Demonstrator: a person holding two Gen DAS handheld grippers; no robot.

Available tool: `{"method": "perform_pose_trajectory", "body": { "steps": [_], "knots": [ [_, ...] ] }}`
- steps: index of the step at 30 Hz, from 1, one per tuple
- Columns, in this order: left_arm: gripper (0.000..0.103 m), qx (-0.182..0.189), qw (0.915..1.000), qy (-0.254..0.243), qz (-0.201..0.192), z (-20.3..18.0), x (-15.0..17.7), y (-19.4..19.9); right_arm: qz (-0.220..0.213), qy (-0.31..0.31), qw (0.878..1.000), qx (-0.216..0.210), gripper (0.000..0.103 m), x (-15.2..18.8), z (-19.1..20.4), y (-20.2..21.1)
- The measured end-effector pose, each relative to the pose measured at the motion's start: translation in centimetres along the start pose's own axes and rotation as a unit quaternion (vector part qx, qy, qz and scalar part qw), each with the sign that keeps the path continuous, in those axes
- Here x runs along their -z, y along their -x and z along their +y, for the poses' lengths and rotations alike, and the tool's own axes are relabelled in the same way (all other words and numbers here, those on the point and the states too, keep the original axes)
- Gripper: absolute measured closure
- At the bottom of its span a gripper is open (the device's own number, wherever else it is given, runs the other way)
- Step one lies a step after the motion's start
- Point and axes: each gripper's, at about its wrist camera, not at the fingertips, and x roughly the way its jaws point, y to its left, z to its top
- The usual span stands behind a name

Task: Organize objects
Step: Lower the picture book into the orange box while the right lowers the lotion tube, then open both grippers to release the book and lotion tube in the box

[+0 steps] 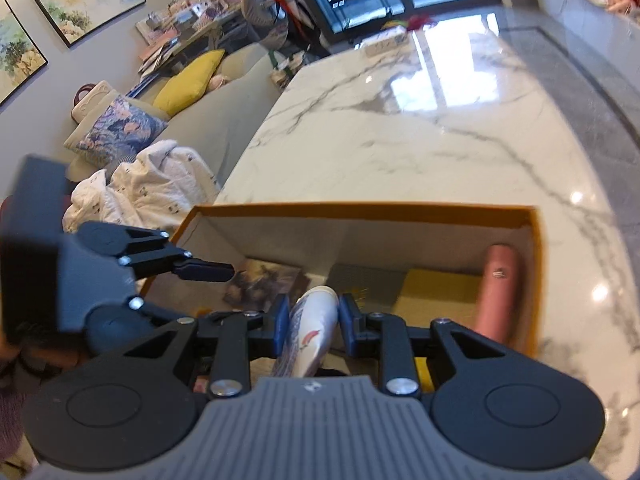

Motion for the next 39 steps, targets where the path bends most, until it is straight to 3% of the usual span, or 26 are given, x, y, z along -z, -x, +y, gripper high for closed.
{"method": "perform_pose_trajectory", "body": {
  "steps": [2,9,17,20,25,32,39],
  "knots": [
    [0.06,0.015,0.9997,0.003,-0.018,-0.6,0.1,-0.8,0.017,0.003,1.0,0.008,0.074,-0.7,0.9,-1.1],
    [0.062,0.067,0.9951,0.048,-0.055,0.5,-1.4,0.5,0.067,0.041,0.994,0.077,0.074,-2.9,4.2,-5.6],
    [0.066,0.103,0.9891,0.086,-0.061,1.7,-3.0,2.2,0.1,0.034,0.986,0.127,0.073,-3.7,4.9,-9.3],
    [0.072,0.107,0.9878,0.094,-0.064,1.9,-3.1,2.3,0.101,0.025,0.987,0.12,0.071,-3.6,4.5,-9.3],
    [0.084,0.101,0.9859,0.111,-0.075,2.3,-3.5,2.2,0.07,0.036,0.991,0.106,0.064,-4.1,5.2,-8.0],
    [0.084,0.096,0.9864,0.113,-0.072,2.0,-4.1,2.4,0.035,0.056,0.992,0.109,0.064,-4.2,6.0,-5.0],
    [0.084,0.08,0.9843,0.129,-0.091,1.0,-3.0,6.8,-0.017,0.075,0.989,0.125,0.062,-3.5,7.1,0.3]
  ]
}}
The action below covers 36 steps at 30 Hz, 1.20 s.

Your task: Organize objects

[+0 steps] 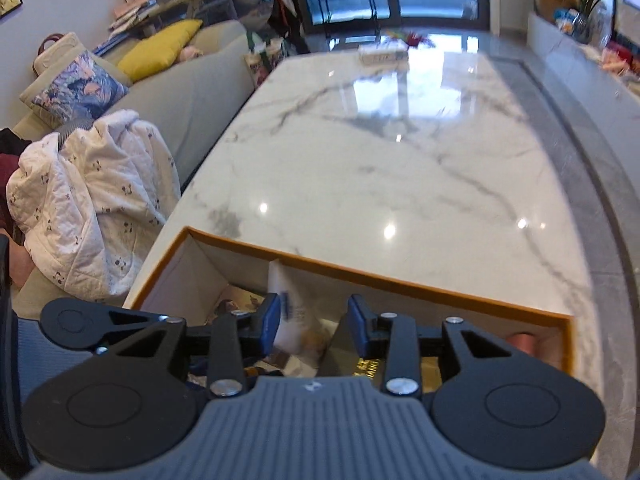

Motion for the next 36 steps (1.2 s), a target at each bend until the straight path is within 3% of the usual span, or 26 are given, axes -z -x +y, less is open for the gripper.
{"method": "perform_pose_trajectory", "body": {
  "steps": [6,10,12,14,17,19,21,24,26,31,36],
  "knots": [
    [0.084,-0.009,0.9977,0.014,-0.066,-2.9,1.7,6.3,-0.059,0.014,0.998,0.02,0.053,1.8,0.2,7.0],
    [0.079,-0.008,0.9921,0.051,-0.114,-3.0,1.5,8.5,-0.096,0.039,0.994,0.037,0.048,4.0,0.7,11.3],
    [0.072,-0.017,0.9873,0.073,-0.14,-3.4,2.0,9.6,-0.114,0.044,0.992,0.042,0.038,5.5,0.8,13.3],
    [0.066,-0.028,0.9823,0.095,-0.159,-4.0,2.8,10.2,-0.133,0.047,0.989,0.044,0.036,7.1,0.9,15.1],
    [0.044,-0.051,0.9725,0.126,-0.188,-5.1,4.6,11.7,-0.155,0.042,0.986,0.052,0.036,9.7,1.0,17.2],
    [0.042,-0.069,0.9662,0.133,-0.21,-6.1,5.8,13.0,-0.176,0.031,0.982,0.053,0.036,11.6,1.1,18.5],
    [0.03,-0.094,0.9609,0.134,-0.223,-6.9,6.8,13.5,-0.2,0.028,0.978,0.057,0.034,13.5,1.5,19.5],
    [0.022,-0.137,0.9503,0.126,-0.25,-8.9,8.5,15.1,-0.236,0.033,0.969,0.068,0.025,16.5,2.4,20.8],
    [0.018,-0.161,0.9441,0.132,-0.255,-9.9,9.4,15.5,-0.255,0.043,0.964,0.066,0.025,18.5,3.1,21.4],
    [0.018,-0.149,0.9409,0.161,-0.258,-10.8,11.5,14.8,-0.285,0.056,0.953,0.086,0.023,22.6,4.4,22.0],
    [0.018,-0.165,0.9384,0.176,-0.248,-11.2,13.5,13.4,-0.267,0.036,0.956,0.114,0.022,25.2,4.2,20.7]
  ]
}}
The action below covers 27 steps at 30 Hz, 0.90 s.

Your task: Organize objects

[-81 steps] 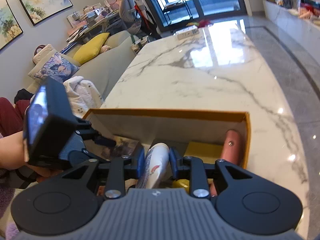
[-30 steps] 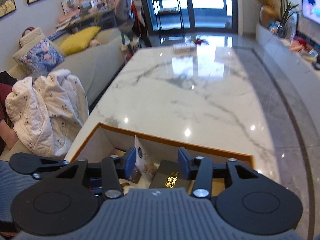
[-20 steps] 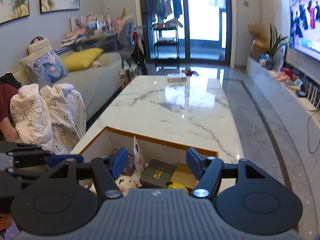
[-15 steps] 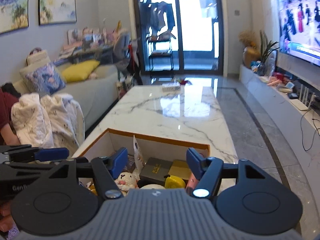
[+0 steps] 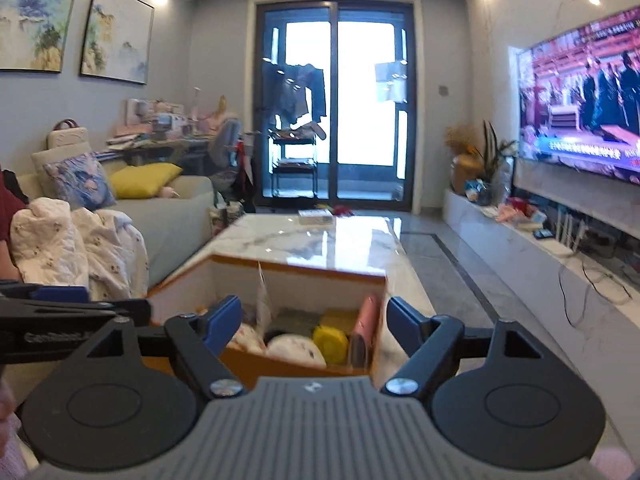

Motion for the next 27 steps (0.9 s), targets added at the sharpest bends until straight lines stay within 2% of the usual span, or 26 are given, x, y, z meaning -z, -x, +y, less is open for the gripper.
{"method": "perform_pose_trajectory", "body": {
  "steps": [4,7,14,27],
  "knots": [
    [0.018,0.004,0.9998,0.009,0.016,0.2,1.4,-0.6,0.06,-0.028,0.998,-0.001,0.022,1.6,-0.1,-1.6],
    [0.018,0.002,0.9997,0.009,0.025,0.3,2.2,-1.2,0.081,-0.043,0.996,-0.006,0.022,2.7,-0.1,-2.1],
    [0.018,-0.003,0.9989,0.008,0.045,0.3,3.5,-2.6,0.083,-0.024,0.996,0.001,0.022,4.0,0.4,-1.6],
    [0.018,-0.012,0.9983,0.001,0.058,0.5,4.2,-2.1,0.099,-0.018,0.995,0.001,0.022,5.2,0.4,-2.4]
  ]
}}
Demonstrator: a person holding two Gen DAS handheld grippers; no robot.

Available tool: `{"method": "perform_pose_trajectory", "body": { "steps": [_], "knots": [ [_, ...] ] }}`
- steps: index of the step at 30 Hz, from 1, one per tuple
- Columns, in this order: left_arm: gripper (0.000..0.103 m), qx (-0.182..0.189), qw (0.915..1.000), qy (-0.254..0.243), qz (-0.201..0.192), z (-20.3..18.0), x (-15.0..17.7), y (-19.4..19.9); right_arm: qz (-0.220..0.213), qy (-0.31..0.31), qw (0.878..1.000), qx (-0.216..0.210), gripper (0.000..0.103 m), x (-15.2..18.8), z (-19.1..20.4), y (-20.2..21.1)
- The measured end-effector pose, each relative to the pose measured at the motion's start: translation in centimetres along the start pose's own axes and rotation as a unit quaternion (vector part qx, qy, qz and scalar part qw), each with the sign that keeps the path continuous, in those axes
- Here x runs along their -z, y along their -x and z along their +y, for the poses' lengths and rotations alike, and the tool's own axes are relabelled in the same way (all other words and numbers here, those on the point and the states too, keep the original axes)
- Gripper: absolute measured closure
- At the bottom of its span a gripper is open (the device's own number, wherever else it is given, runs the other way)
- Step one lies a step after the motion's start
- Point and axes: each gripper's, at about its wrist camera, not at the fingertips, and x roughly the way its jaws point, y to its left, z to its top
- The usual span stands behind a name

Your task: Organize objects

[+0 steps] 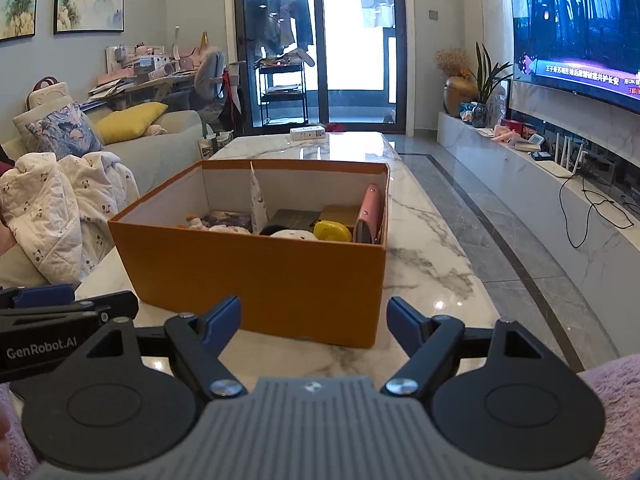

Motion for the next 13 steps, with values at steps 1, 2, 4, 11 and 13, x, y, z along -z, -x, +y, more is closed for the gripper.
{"method": "perform_pose_trajectory", "body": {
  "steps": [1,2,4,11,13],
  "knots": [
    [0.018,-0.001,1.0,0.0,0.001,0.02,0.02,0.06,0.001,0.001,1.0,0.0,0.022,0.05,0.01,-0.1],
    [0.018,0.0,1.0,0.0,0.0,0.07,0.02,0.16,0.002,0.002,1.0,0.0,0.022,0.11,0.03,-0.17],
    [0.018,0.0,1.0,-0.001,0.0,0.05,0.04,0.2,0.003,0.001,1.0,0.0,0.022,0.09,0.02,-0.3],
    [0.018,0.004,1.0,-0.001,0.001,0.23,0.11,0.49,0.008,0.001,1.0,0.0,0.022,0.02,-0.1,-0.78],
    [0.018,0.004,1.0,0.0,0.001,0.25,0.13,0.53,0.009,0.003,1.0,0.0,0.022,0.09,0.0,-0.82]
  ]
}}
